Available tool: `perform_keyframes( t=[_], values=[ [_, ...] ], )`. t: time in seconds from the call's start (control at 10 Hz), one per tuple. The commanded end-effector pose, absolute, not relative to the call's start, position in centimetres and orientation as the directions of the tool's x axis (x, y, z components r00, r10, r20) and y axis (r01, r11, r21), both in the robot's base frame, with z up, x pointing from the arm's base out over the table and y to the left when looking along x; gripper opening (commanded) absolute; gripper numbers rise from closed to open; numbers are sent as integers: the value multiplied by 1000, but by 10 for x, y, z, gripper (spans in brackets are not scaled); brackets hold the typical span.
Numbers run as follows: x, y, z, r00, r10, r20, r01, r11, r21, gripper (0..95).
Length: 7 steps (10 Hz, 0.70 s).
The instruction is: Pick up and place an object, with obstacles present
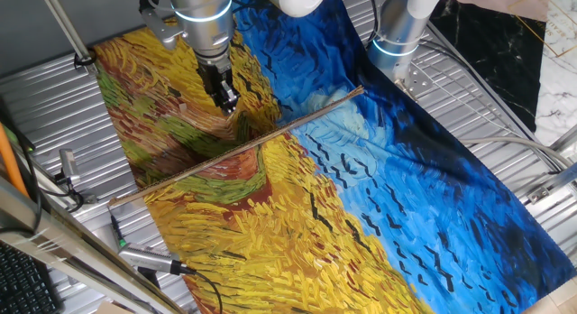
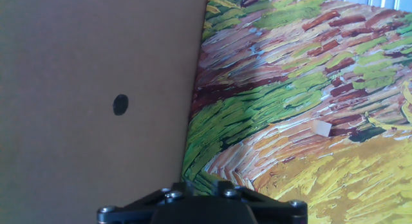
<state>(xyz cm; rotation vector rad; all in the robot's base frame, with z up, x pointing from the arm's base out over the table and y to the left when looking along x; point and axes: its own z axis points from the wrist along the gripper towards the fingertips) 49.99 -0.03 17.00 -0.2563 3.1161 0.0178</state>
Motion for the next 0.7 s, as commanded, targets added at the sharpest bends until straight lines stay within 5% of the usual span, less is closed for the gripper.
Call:
perform_keyframes(
  t=[0.1, 0.7],
  values=[
    [500, 0, 170, -987, -160, -16, -160, 987, 11, 0],
    [499, 0, 170, -973, -229, -13, -229, 973, 8, 0]
  ],
)
